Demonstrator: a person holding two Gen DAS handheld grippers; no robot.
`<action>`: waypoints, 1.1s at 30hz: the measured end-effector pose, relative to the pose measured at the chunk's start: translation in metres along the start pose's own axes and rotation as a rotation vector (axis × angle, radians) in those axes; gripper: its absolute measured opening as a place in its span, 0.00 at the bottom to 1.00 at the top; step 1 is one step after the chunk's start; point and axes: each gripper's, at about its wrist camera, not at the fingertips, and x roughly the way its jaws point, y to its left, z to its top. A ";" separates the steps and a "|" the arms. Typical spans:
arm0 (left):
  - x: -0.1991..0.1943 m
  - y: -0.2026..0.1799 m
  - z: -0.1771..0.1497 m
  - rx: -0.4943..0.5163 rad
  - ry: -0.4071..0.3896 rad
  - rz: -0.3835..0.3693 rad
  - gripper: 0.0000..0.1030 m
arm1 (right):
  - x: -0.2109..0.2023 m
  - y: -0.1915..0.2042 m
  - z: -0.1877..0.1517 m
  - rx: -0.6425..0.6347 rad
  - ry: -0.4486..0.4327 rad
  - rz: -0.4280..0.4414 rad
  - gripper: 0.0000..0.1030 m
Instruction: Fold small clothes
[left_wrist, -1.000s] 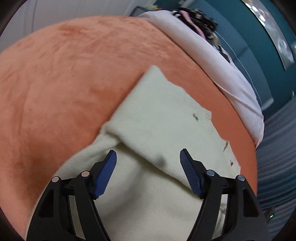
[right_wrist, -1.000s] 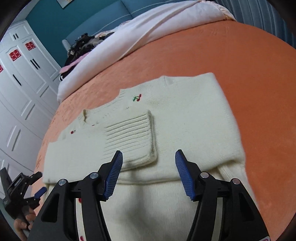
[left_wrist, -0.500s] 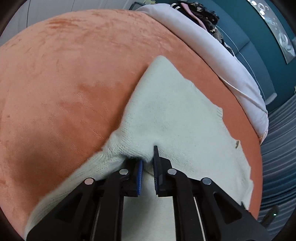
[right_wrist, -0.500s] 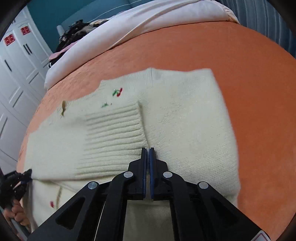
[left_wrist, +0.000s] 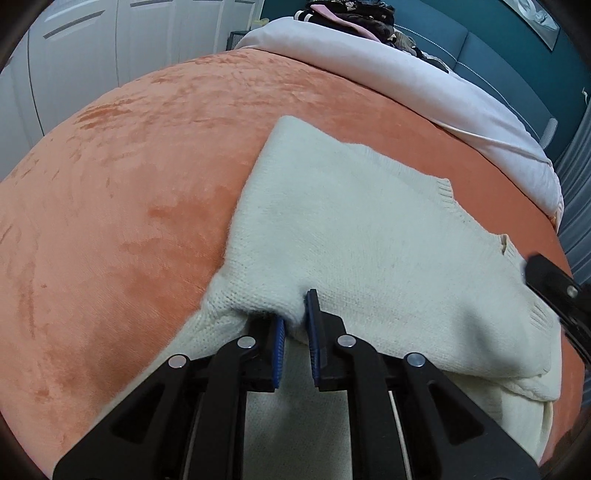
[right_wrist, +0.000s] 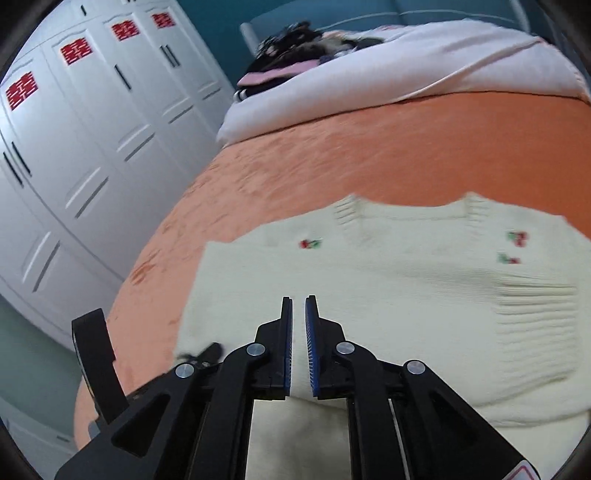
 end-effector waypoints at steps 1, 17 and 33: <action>0.001 -0.001 0.001 0.004 0.003 0.001 0.11 | 0.016 0.011 -0.001 -0.017 0.032 0.003 0.09; 0.000 -0.004 -0.002 0.039 -0.006 0.018 0.11 | -0.043 -0.139 -0.033 0.206 -0.024 -0.209 0.00; 0.001 -0.009 -0.002 0.054 -0.006 0.049 0.11 | -0.103 -0.167 -0.060 0.263 -0.125 -0.367 0.06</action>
